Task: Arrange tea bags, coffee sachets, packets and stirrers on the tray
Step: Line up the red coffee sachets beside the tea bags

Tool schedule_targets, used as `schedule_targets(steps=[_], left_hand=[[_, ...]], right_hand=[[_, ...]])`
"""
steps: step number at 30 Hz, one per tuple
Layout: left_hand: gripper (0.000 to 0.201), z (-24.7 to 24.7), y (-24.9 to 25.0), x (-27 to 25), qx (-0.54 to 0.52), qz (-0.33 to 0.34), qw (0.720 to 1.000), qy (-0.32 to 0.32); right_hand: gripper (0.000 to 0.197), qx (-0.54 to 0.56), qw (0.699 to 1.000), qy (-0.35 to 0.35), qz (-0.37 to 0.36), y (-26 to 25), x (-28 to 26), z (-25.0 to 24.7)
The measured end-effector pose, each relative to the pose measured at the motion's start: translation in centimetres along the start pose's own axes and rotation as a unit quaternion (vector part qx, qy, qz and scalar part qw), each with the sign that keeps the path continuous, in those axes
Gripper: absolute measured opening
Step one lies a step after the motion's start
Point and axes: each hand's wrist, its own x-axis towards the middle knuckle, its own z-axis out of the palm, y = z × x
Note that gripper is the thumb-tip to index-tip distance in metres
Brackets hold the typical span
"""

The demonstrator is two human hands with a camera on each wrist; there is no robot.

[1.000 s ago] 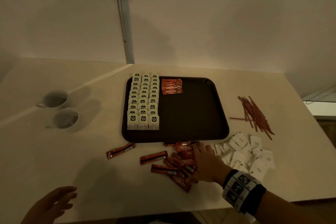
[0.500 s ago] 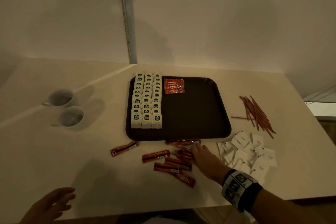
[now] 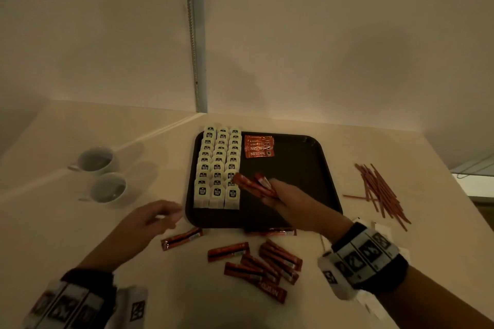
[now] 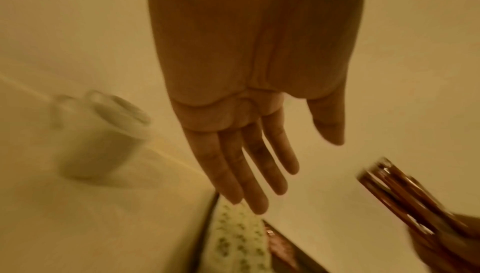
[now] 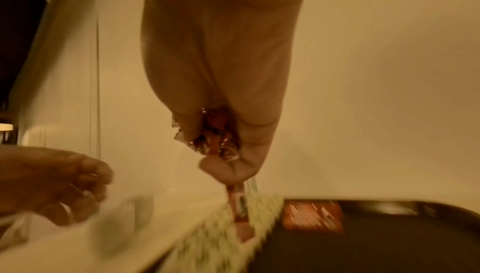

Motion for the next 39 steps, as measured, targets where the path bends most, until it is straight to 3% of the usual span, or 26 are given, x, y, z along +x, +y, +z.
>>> schedule_targets(steps=[3,5,9,11,13,16,18,20,22,24,27,30,35,39], left_hand=[[0.034,2.0,5.0,3.6,-0.057,0.058,0.996,-0.025],[0.043,3.3,7.6,5.8,-0.132,0.076,0.986,-0.063],[0.033,5.2,11.1,8.5,-0.338,0.075,0.931,-0.115],[0.028,5.7,12.4,9.2,-0.359,0.082,0.924,-0.101],[0.025,5.9,12.9,9.8,-0.381,0.083,0.918,-0.075],[0.029,5.7,13.3,10.5,-0.442,0.077,0.894,-0.016],[0.025,5.0,13.2,11.0,-0.471,0.07,0.879,0.039],[0.017,4.4,12.8,11.4,-0.435,0.057,0.896,0.064],[0.01,4.3,12.2,11.5,-0.345,0.042,0.937,0.046],[0.018,4.9,12.0,11.3,-0.294,0.035,0.955,0.005],[0.026,5.9,12.4,11.3,-0.286,0.03,0.957,-0.024],[0.023,6.3,12.5,11.9,-0.247,0.03,0.968,0.015],[0.024,5.6,12.3,12.9,-0.242,0.028,0.964,0.106],[0.023,5.5,12.0,13.2,-0.238,0.0,0.968,0.083]], right_hand=[[0.023,0.047,0.998,-0.019,-0.044,-3.6,2.1,-2.0],[0.028,0.07,0.995,-0.035,-0.067,-5.4,3.2,-3.0],[0.028,0.1,0.991,-0.041,-0.078,-7.1,4.8,-4.0],[0.022,0.159,0.983,-0.029,-0.082,-7.3,5.2,-4.3],[0.029,0.207,0.975,-0.024,-0.077,-7.1,5.4,-4.4],[0.028,0.279,0.96,0.016,-0.037,-5.6,5.6,-4.7],[0.018,0.409,0.91,0.065,-0.018,-4.6,5.5,-5.1],[0.023,0.537,0.837,0.103,-0.025,-3.8,5.0,-5.8],[0.025,0.582,0.803,0.123,-0.042,-3.3,4.7,-6.2],[0.021,0.587,0.795,0.142,-0.051,-3.4,4.9,-6.2],[0.013,0.598,0.774,0.202,-0.046,-3.6,5.8,-5.9],[0.007,0.621,0.743,0.248,-0.031,-3.5,6.5,-5.8],[0.007,0.588,0.764,0.264,0.004,-2.7,7.2,-5.4],[0.015,0.614,0.741,0.268,-0.036,-2.7,7.5,-5.3]])
